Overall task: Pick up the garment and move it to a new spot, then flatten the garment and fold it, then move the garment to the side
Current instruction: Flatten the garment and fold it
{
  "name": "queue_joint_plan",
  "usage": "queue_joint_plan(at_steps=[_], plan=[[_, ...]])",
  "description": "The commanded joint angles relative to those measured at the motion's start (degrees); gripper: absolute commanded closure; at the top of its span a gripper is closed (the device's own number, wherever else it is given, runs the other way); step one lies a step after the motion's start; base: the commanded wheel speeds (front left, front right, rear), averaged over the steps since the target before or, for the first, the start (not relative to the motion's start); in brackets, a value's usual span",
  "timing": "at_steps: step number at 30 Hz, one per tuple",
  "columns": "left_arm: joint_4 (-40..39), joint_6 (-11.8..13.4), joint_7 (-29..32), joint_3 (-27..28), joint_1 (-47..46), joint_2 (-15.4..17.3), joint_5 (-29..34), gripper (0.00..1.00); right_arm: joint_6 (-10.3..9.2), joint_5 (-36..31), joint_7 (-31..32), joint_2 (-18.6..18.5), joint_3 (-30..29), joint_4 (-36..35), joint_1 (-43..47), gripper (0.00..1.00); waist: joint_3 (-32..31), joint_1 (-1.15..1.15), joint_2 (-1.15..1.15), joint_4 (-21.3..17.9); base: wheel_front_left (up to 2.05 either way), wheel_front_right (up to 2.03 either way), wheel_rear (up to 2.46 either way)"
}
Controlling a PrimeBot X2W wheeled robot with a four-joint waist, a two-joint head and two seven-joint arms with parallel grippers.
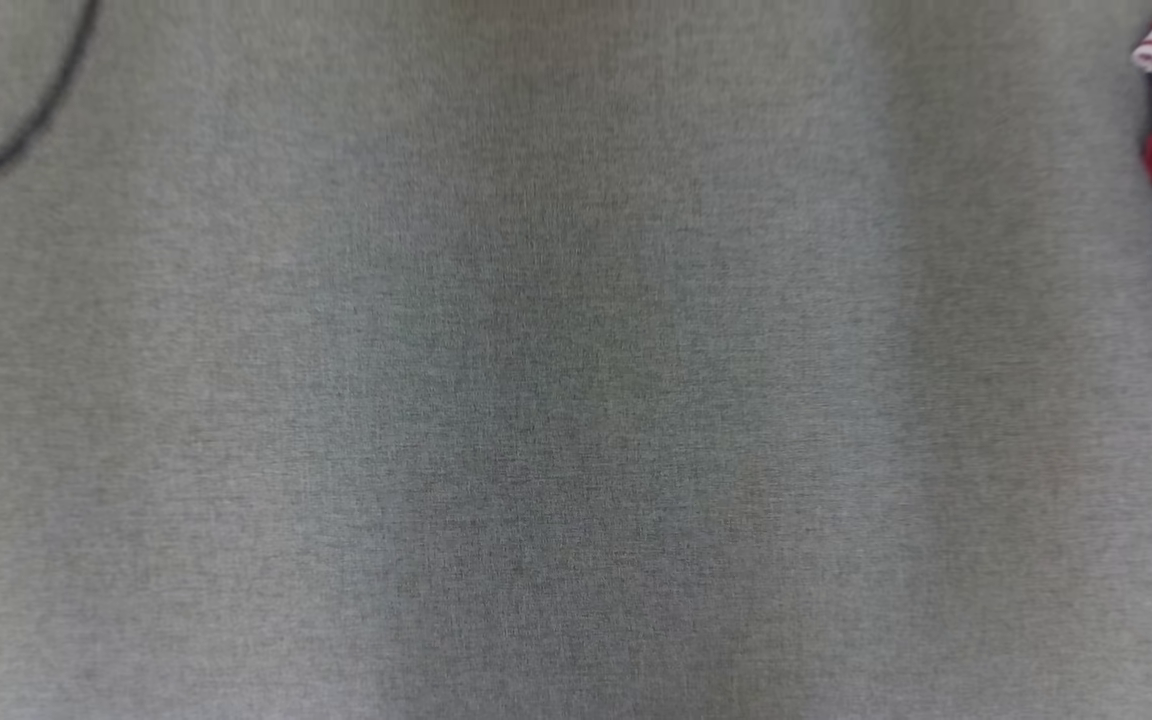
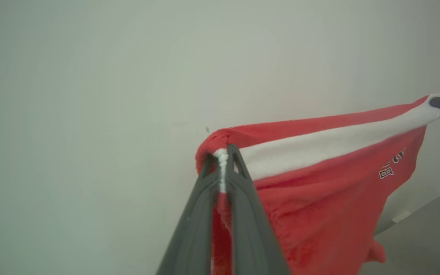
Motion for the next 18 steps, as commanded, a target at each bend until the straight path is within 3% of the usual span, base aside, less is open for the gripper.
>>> queue_joint_plan(at_steps=[1,7,8,12,18], plan=[[-1.3,0.2,-1.8,-0.2,3.9,1.2,-1.5,1.00,-0.12,2.2,-0.9,-0.6,1.9,-2.8,4.9,1.00,-2.5,0.00,-0.01,-0.6,0.00,0.00,0.00],[-7.2,0.2,-4.1,0.7,15.3,2.1,-4.3,1.00,-0.12,9.5,-2.4,-5.4,7.1,-13.5,19.2,1.00,-6.7,0.00,-0.01,0.3,0.00,0.00,0.00],[-10.6,1.3,-4.5,2.1,20.3,2.8,-5.1,1.00,-0.11,11.7,-2.9,-7.8,9.1,-17.9,25.7,1.00,-8.3,0.00,-0.01,0.6,0.00,0.00,0.00],[-19.7,4.4,-4.5,5.6,32.0,3.5,-5.1,1.00,-0.12,14.9,-4.1,-12.1,10.3,-24.7,37.6,1.00,-10.8,0.00,-0.01,1.6,0.00,0.00,0.00],[-32.2,9.4,-4.6,10.8,50.5,3.7,-3.6,1.00,-0.12,16.3,-6.2,-14.6,9.0,-32.1,52.7,1.00,-14.4,0.00,-0.01,2.3,0.00,0.00,0.00]])
